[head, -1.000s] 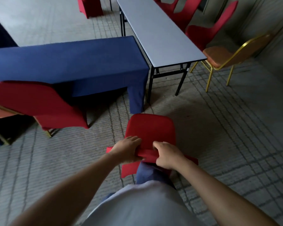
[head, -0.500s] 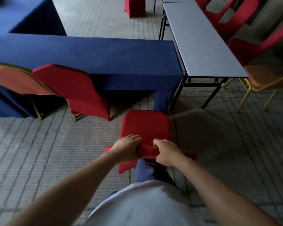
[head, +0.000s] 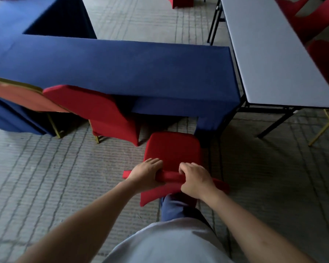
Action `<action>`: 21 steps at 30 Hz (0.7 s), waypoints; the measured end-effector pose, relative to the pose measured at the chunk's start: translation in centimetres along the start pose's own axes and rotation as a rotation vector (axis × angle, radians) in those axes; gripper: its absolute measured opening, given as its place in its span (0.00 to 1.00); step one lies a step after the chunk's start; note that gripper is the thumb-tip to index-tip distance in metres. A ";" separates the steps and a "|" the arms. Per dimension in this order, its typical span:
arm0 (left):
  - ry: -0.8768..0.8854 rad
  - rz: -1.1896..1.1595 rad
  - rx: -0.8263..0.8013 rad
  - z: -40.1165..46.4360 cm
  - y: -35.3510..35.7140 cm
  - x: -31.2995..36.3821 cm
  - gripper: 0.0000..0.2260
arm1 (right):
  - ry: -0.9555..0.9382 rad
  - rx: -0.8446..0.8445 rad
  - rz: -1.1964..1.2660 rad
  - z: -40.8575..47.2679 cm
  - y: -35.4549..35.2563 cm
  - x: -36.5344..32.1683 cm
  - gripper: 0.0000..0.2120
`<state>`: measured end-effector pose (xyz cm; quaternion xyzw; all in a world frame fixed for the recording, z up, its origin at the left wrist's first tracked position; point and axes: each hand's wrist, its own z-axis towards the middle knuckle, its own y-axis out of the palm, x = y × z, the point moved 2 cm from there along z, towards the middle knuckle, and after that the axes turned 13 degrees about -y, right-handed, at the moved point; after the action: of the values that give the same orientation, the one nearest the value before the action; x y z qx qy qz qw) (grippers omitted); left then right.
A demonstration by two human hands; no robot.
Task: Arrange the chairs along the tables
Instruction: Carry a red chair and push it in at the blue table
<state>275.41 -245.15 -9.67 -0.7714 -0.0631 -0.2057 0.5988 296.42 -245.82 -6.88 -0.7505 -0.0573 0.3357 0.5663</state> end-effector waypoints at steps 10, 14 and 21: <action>-0.101 -0.006 -0.029 19.8 -9.9 0.2 0.26 | 0.039 0.250 0.044 15.7 -11.1 9.4 0.14; -0.149 0.003 -0.033 24.5 -11.9 0.4 0.26 | 0.068 0.209 0.099 19.4 -14.1 11.7 0.15; -0.139 0.019 -0.068 27.0 -12.8 0.4 0.25 | 0.086 0.142 0.105 21.1 -15.3 13.0 0.12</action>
<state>277.85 -216.04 -3.35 -0.8043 -0.0905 -0.1480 0.5683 298.92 -217.20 -1.82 -0.7242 0.0301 0.3357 0.6016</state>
